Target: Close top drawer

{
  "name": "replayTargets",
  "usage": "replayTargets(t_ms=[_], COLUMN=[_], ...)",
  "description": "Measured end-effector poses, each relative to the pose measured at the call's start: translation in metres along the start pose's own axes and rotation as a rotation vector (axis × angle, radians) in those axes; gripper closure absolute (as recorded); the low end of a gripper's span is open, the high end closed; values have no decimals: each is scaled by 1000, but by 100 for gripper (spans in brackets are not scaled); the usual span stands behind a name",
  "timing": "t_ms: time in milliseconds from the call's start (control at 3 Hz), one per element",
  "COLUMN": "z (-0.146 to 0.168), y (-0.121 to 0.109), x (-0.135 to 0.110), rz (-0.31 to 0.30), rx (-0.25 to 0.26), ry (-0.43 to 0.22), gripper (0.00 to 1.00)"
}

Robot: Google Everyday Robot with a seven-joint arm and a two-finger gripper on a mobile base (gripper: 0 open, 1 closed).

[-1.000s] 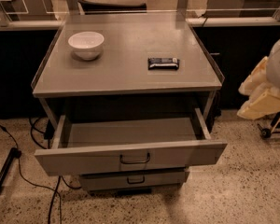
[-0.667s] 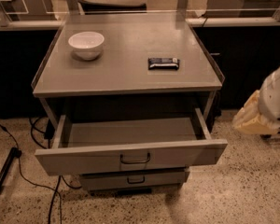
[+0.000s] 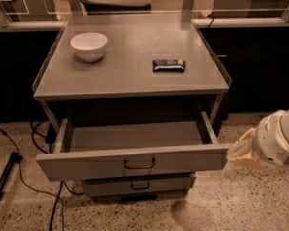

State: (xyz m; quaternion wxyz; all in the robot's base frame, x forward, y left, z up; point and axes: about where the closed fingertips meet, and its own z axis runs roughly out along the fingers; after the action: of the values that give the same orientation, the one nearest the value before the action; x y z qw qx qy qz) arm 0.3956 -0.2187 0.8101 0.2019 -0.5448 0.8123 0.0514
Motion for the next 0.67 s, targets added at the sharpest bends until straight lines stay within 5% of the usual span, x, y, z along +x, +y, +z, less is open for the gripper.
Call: replayTargets(t_ms=[333, 667], z=[55, 55], y=[17, 17], x=[1, 1], rz=[45, 45], rx=[-60, -60], ry=[-107, -107], gripper=[100, 100])
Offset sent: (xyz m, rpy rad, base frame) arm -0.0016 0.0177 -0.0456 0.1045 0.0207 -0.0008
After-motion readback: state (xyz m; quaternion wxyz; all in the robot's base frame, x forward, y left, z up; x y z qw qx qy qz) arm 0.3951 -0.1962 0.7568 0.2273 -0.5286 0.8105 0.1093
